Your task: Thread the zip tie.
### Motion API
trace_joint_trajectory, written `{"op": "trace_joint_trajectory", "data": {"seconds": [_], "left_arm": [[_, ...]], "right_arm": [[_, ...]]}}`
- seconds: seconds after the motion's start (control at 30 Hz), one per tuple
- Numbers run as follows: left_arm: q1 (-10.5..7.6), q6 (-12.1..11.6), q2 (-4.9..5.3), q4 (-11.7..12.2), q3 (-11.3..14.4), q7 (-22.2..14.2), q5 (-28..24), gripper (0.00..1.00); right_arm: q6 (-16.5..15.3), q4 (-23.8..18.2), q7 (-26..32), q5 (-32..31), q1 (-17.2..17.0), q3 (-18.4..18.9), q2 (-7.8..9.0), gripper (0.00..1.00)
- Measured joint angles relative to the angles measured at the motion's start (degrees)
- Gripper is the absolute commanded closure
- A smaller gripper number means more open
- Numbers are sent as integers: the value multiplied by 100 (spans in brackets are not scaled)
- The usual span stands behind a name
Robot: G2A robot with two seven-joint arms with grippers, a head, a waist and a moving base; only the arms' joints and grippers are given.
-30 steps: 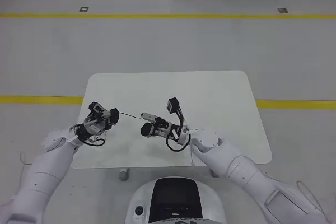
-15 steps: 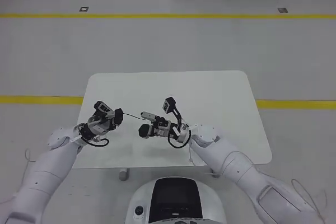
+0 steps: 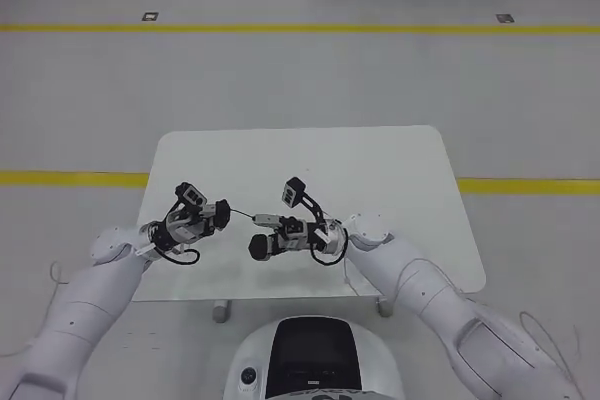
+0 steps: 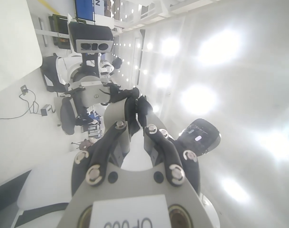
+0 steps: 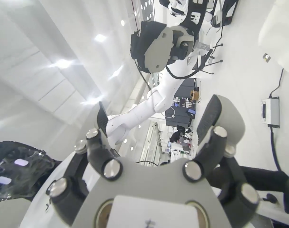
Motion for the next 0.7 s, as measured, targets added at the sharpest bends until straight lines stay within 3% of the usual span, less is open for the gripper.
{"op": "trace_joint_trajectory", "data": {"seconds": [0.27, 0.57, 0.7], "left_arm": [[-42, -90, 48, 55, 246, 0, -209, 100], [-37, -85, 47, 37, 246, 39, -204, 100], [45, -82, 45, 7, 155, 226, -226, 100]], "right_arm": [[-34, 754, 9, 225, 328, -181, -326, 0], [-47, 750, -48, 201, 314, -169, -332, 0], [-17, 570, -614, -14, 188, -44, -293, 0]]}}
